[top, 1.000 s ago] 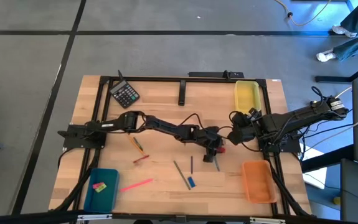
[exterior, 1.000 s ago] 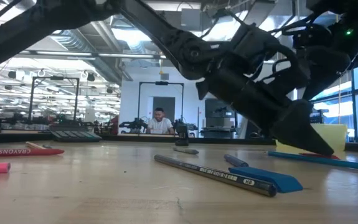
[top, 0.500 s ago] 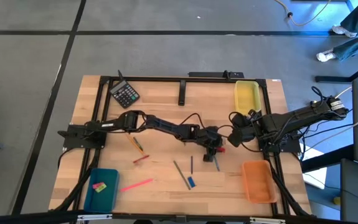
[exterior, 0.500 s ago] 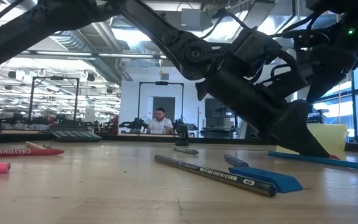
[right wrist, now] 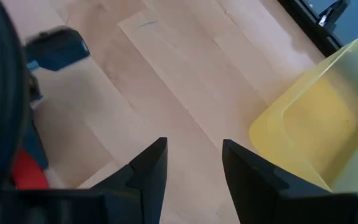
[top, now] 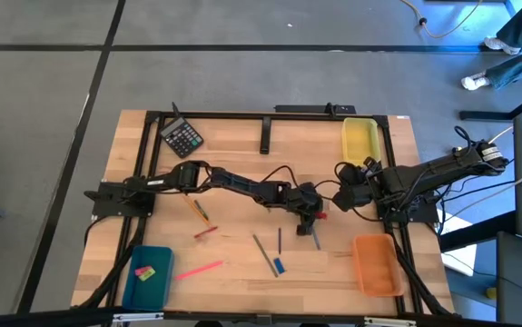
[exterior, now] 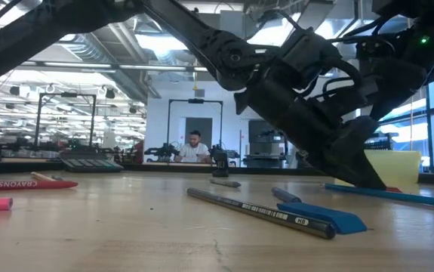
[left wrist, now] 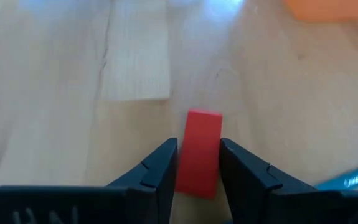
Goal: Sort crayons/erasers/pens/pencils in bins
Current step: Put the red eraser into the blue bin
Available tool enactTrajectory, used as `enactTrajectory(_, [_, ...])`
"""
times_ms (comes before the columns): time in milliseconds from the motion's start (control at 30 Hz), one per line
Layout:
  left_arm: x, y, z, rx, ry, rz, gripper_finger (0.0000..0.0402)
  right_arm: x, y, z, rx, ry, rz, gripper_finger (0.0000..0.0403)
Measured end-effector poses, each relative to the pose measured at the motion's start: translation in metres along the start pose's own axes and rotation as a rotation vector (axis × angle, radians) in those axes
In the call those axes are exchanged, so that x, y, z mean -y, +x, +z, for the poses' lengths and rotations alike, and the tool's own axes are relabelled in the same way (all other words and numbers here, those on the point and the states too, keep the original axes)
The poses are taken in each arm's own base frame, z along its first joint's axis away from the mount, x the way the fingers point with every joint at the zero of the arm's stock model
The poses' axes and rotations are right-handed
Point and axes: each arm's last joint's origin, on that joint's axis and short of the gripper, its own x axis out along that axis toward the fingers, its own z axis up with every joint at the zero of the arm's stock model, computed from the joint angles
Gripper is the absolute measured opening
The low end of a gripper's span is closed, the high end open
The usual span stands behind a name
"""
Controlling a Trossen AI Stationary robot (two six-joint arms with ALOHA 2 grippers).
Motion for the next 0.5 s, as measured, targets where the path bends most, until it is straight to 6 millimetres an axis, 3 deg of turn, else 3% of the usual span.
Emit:
enactTrajectory(233, [-0.002,-0.026,0.026,0.03,-0.002,0.053,0.0113,0.001,0.0,0.0,0.003,-0.004,-0.011,0.0157])
enactTrajectory(500, [0.001,-0.037,0.036,0.045,0.014,0.05,0.0113,0.002,0.0,-0.001,-0.001,-0.011,-0.02,0.0157])
